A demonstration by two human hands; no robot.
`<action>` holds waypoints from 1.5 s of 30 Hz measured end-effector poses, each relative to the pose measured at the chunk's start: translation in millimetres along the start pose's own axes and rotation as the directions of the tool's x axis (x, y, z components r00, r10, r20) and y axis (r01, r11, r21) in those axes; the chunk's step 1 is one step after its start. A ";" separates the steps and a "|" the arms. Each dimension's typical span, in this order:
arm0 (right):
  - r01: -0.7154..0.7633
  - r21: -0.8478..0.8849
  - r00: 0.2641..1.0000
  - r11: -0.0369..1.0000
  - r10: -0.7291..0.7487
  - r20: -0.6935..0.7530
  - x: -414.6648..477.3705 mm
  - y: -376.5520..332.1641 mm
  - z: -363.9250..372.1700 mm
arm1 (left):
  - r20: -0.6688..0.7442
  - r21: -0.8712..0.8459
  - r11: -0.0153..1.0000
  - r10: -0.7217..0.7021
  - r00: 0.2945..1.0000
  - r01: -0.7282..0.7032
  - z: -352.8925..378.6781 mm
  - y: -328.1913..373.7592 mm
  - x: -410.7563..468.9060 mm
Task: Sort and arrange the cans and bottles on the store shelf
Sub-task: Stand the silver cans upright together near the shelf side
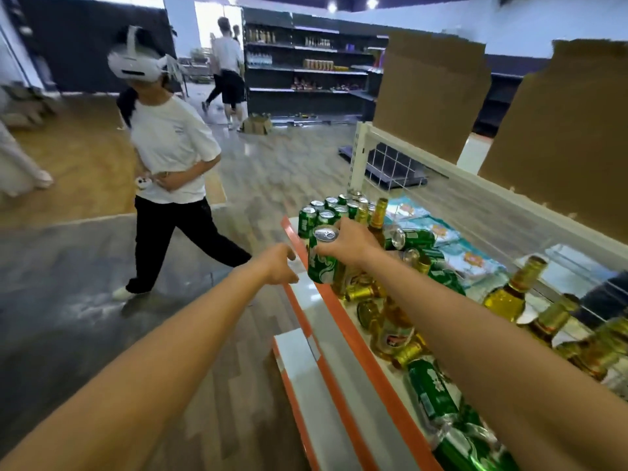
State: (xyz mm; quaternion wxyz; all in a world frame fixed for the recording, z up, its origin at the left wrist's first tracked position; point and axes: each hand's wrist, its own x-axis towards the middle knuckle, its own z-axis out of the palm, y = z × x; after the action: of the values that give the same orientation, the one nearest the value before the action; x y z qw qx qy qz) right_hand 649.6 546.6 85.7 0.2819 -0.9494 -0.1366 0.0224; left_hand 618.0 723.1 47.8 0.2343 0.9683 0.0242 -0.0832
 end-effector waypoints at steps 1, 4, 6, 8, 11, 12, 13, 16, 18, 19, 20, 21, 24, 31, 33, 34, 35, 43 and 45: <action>0.002 -0.013 1.000 1.000 -0.002 0.011 11.3 -1.7 3.9 | -0.004 0.019 1.000 -0.009 1.000 0.010 -5.0 -4.4 7.6; 0.002 0.013 0.999 1.000 -0.003 0.038 43.6 -9.4 15.7 | -0.018 0.011 1.000 -0.021 1.000 0.021 -21.5 -22.1 34.3; 0.010 0.036 0.999 0.999 -0.012 0.051 63.4 -14.4 24.8 | -0.029 0.018 1.000 -0.024 0.999 0.024 -31.2 -36.0 52.1; 0.007 0.049 0.998 0.999 -0.010 0.065 86.2 -18.2 35.4 | -0.034 0.020 0.999 -0.034 0.999 0.034 -40.0 -52.1 72.2; -0.004 0.061 0.997 0.998 -0.001 0.078 124.9 -26.2 47.7 | -0.035 0.001 0.999 -0.037 0.999 0.037 -55.2 -75.4 105.3; -0.021 0.053 0.997 0.998 0.017 0.072 138.6 -30.0 51.0 | -0.029 0.002 0.999 -0.033 0.999 0.034 -61.8 -83.8 118.5; -0.034 0.043 0.998 0.998 0.031 0.061 152.6 -33.8 53.8 | -0.024 0.005 1.000 -0.031 0.999 0.031 -69.1 -92.4 132.6; -0.073 0.024 0.997 0.997 0.072 0.036 195.4 -47.4 63.0 | -0.015 -0.022 1.000 -0.016 1.000 0.016 -90.4 -117.5 175.8; -0.101 0.016 0.995 0.995 0.101 0.023 223.2 -56.1 66.4 | 0.012 -0.068 0.998 -0.009 1.000 0.010 -101.0 -131.8 202.1; -0.112 0.016 0.994 0.994 0.111 0.017 235.2 -60.3 67.1 | 0.026 -0.082 0.997 0.002 1.000 0.001 -104.5 -137.9 213.3; -0.120 0.016 0.993 0.993 0.120 0.008 246.7 -64.0 67.7 | 0.035 -0.097 0.995 0.014 0.999 -0.010 -107.1 -143.4 225.1; -0.127 0.023 0.992 0.992 0.127 -0.007 256.5 -68.1 68.3 | 0.041 -0.112 0.993 0.030 0.999 -0.025 -110.0 -147.0 235.9; -0.149 0.033 0.988 0.988 0.150 -0.034 286.7 -77.1 69.9 | 0.079 -0.204 0.977 0.078 0.994 -0.060 -114.2 -153.2 268.4; -0.166 0.015 0.985 0.986 0.167 -0.052 364.1 -72.7 69.2 | 0.066 -0.340 0.918 0.242 0.968 -0.206 -116.5 -139.8 344.2; -0.182 0.000 0.983 0.983 0.182 -0.030 383.9 -66.4 67.8 | 0.035 -0.361 0.902 0.265 0.964 -0.235 -114.5 -135.7 371.7; -0.191 -0.003 0.981 0.982 0.191 -0.021 394.1 -62.0 66.8 | 0.029 -0.376 0.891 0.287 0.957 -0.256 -112.4 -133.4 385.4; -0.197 -0.001 0.980 0.980 0.197 -0.014 404.6 -56.9 65.7 | 0.016 -0.389 0.877 0.313 0.950 -0.283 -111.7 -129.7 396.2; -0.236 -0.073 0.958 0.969 0.245 0.152 468.9 -7.2 68.5 | 0.088 -0.372 0.893 0.306 0.948 -0.254 -46.6 -145.5 521.1; -0.266 -0.119 0.944 0.957 0.283 0.171 478.5 6.8 65.8 | 0.145 -0.368 0.891 0.337 0.930 -0.265 -18.2 -155.9 549.5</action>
State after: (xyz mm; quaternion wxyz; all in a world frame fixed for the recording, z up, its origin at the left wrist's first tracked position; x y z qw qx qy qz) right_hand 1103.5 706.1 43.2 0.2171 -0.9651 -0.0295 0.1437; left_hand 1148.7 874.3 -101.2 0.4100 0.8909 -0.1370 -0.1395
